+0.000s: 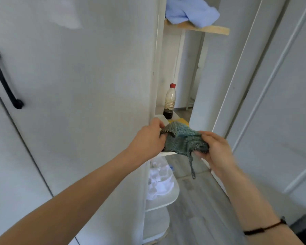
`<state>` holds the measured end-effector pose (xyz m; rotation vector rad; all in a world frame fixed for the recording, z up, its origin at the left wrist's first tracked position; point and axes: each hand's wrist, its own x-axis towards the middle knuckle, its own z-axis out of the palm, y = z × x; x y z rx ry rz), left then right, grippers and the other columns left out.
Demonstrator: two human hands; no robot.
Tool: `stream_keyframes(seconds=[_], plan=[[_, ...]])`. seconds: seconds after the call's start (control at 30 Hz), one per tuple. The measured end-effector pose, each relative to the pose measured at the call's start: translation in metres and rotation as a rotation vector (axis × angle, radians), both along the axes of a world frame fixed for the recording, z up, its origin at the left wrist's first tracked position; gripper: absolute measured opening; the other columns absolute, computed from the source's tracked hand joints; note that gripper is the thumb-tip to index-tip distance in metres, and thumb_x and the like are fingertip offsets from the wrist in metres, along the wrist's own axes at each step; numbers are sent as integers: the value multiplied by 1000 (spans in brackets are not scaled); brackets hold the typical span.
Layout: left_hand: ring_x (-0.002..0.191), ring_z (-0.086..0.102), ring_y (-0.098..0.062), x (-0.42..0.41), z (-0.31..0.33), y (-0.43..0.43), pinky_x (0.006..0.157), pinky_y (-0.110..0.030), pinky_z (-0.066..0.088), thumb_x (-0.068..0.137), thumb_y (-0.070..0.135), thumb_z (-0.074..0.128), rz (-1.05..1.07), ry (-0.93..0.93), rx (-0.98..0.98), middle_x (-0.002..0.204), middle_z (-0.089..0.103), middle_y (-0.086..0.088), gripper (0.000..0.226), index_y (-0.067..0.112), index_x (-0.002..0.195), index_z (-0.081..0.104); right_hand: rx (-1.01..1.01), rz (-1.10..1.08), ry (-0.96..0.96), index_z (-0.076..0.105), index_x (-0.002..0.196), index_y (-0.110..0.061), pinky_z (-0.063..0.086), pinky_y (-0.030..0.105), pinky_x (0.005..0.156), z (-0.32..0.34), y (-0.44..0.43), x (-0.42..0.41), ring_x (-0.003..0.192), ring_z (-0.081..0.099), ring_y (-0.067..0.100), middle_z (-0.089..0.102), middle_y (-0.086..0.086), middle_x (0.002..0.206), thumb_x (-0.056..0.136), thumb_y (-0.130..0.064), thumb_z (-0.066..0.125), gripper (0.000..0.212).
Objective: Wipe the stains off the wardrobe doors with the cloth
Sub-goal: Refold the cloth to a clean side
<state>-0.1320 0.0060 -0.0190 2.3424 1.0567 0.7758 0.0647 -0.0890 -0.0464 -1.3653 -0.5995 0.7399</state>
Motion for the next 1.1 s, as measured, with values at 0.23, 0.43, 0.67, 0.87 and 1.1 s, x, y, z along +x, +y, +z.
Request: stream_keyframes(seconds=[0.23, 0.43, 0.67, 0.87, 1.1], plan=[[90, 67, -27, 41, -14, 54, 80, -45, 56, 94, 22, 57, 8, 122, -88, 102, 70, -8, 41, 16, 131, 40, -29, 206, -242, 74, 101, -14, 62, 33, 70, 53, 120, 35, 103, 67, 24, 67, 12, 112, 98, -5, 57, 20], [92, 66, -21, 64, -19, 68, 80, -40, 55, 96, 29, 58, 71, 243, -103, 105, 67, -4, 24, 15, 115, 51, -84, 437, -465, 73, 103, -15, 64, 37, 73, 55, 201, 49, 99, 70, 23, 70, 10, 110, 95, -9, 65, 13], [111, 56, -15, 60, -33, 51, 92, -26, 45, 100, 35, 52, 185, 444, -48, 120, 60, 4, 28, 22, 125, 57, -79, 772, -899, 70, 89, -21, 64, 42, 73, 50, 273, 59, 88, 72, 24, 71, 7, 100, 90, -4, 64, 18], [114, 56, -10, 81, -35, 43, 98, -28, 47, 101, 36, 50, 441, 343, -115, 123, 62, 12, 27, 29, 125, 61, -19, 1036, -1357, 67, 115, -23, 54, 31, 86, 24, 306, 58, 98, 63, 11, 65, -9, 106, 87, -24, 73, 29], [105, 58, -7, 120, -30, 43, 91, -24, 47, 103, 33, 45, 720, 371, -132, 112, 65, 12, 24, 27, 111, 67, 108, 1467, -1805, 61, 72, -16, 50, 36, 69, -6, 308, 72, 72, 59, 18, 63, 0, 73, 92, -27, 58, 23]])
